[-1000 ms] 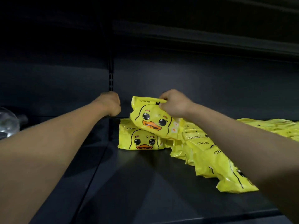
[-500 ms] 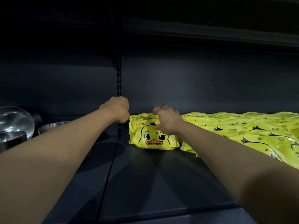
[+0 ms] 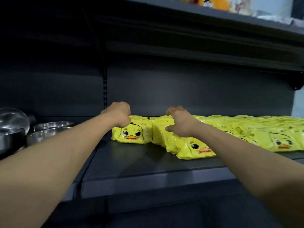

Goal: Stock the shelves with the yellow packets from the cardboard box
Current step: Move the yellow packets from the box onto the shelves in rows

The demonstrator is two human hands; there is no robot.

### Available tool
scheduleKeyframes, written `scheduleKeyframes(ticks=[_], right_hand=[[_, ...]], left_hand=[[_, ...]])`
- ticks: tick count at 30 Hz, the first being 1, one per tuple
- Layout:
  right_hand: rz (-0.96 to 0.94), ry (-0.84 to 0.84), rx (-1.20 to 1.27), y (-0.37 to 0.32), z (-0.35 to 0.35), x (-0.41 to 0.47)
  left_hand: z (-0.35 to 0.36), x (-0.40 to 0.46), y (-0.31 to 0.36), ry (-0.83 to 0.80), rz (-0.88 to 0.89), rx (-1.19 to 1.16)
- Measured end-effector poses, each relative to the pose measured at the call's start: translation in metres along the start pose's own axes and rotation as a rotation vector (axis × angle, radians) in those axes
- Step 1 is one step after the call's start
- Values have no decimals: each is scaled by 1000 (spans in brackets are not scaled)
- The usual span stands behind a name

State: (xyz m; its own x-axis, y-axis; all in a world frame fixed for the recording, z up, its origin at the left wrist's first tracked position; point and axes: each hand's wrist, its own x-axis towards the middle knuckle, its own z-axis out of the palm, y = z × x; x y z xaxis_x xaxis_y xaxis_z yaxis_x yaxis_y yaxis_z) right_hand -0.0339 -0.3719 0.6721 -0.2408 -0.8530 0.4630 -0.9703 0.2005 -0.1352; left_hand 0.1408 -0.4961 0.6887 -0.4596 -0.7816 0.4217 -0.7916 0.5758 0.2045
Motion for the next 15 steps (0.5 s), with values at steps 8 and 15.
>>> scheduleKeyframes(ticks=[8,15], right_hand=[[30,-39,63,58,-48,-123],[116,-220,120,116,-40,-237]], left_hand=[[0,-90,98,-29,48,-48],[38,-194,179,-147,108,-152]])
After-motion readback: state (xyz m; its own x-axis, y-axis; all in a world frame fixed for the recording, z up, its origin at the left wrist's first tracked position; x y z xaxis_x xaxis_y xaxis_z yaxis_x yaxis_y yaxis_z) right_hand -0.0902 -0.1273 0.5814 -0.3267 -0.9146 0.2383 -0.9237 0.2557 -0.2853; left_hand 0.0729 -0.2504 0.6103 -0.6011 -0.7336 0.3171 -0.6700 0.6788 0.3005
